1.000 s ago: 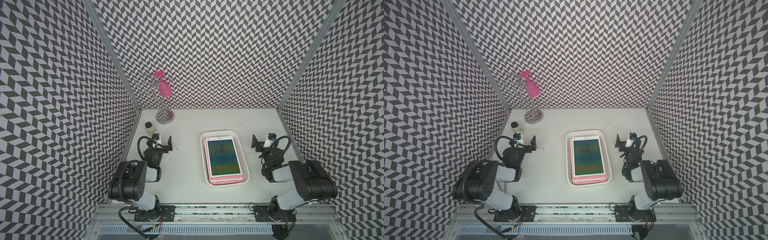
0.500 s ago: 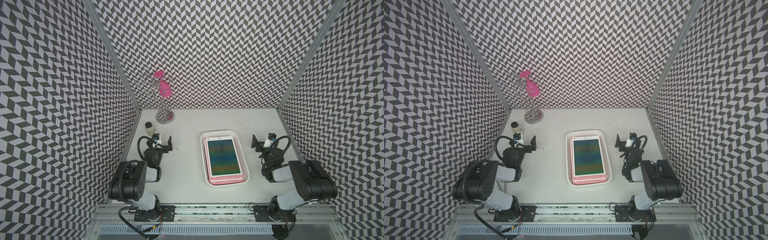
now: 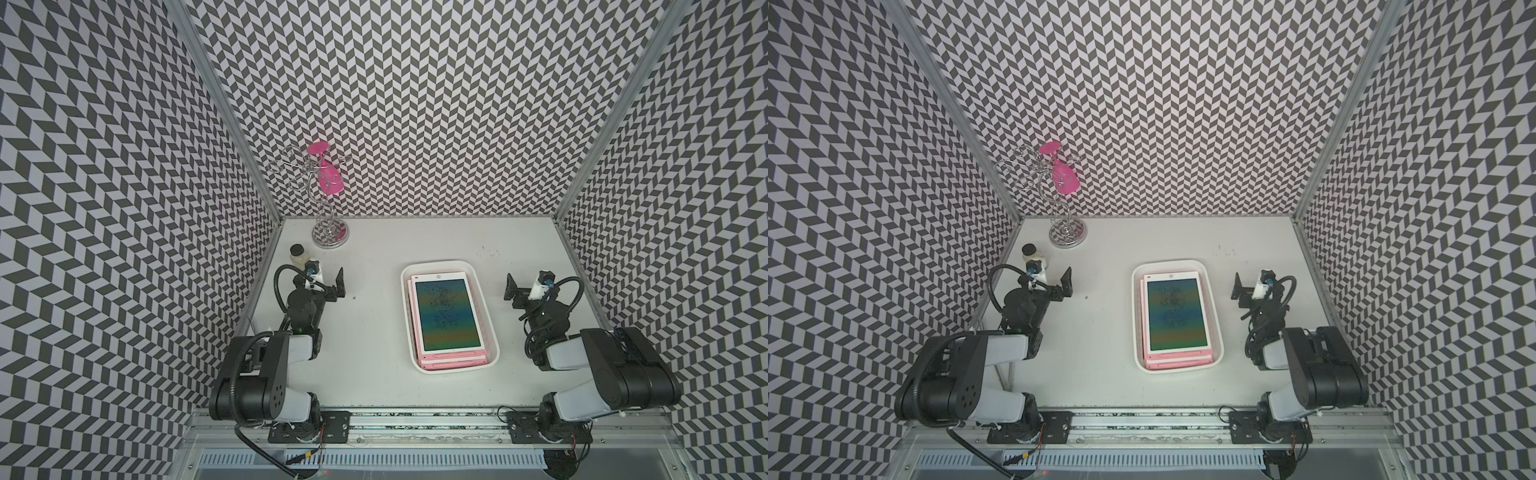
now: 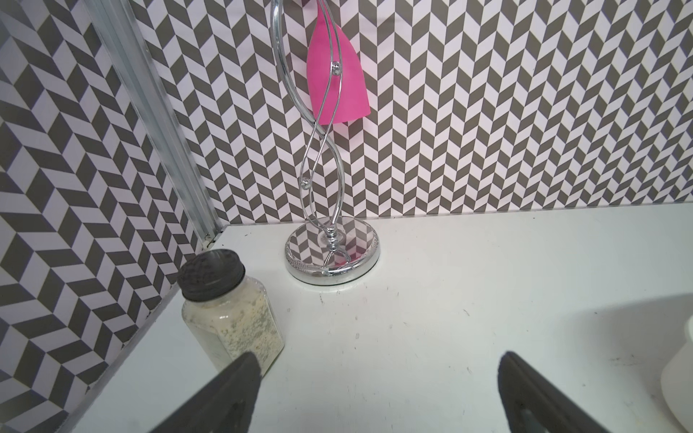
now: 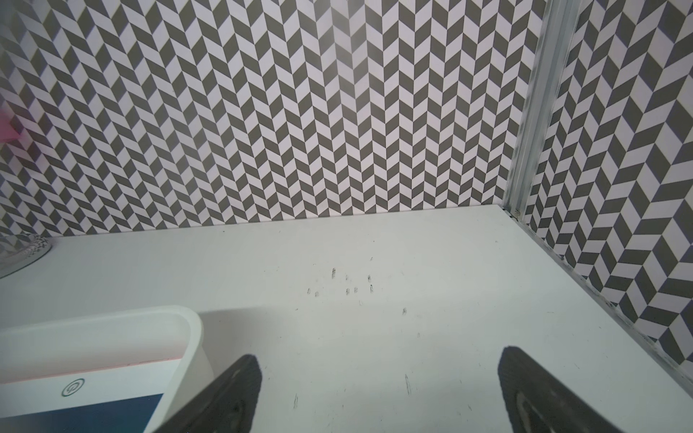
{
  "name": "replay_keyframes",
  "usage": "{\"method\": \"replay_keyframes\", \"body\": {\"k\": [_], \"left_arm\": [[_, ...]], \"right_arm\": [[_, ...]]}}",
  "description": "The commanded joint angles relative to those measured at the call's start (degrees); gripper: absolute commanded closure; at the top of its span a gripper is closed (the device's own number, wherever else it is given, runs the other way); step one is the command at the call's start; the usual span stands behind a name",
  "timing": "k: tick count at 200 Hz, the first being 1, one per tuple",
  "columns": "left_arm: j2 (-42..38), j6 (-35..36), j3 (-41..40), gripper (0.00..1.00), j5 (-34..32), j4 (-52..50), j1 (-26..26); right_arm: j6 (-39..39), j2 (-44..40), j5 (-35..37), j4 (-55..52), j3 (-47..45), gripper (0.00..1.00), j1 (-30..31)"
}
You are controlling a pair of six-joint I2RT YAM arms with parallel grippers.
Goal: Take out the writing tablet from the storage box
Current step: Adjust the storage box at the center of the board.
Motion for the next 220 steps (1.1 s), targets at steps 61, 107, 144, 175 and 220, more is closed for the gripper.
{"method": "replay_keyframes", "body": {"k": [61,107,144,175,220], "left_arm": [[-1.14,-8.48,17.32,0.01,-4.12,-33.21,-18.28],[3.3,-14.91,24.21,0.01,-2.12,-42.76,-26.2],[3.75,-21.0,24.76,0.03,2.05,-46.37,-26.81],[3.84,-22.29,25.86,0.06,2.89,-50.76,-26.83],[2.99,-23.31,25.3,0.1,5.51,-52.44,-26.93]], "right_arm": [[10.34,-4.98,-2.67,-47.3,24.67,0.01,0.24],[17.21,-1.12,-10.99,-62.7,31.56,0.01,0.56],[17.83,-1.73,-16.45,-70.73,32.8,0.06,2.96],[16.64,-3.95,-15.39,-76.44,33.3,0.07,6.31],[16.75,-4.72,-15.53,-79.01,32.36,0.07,7.34]]}}
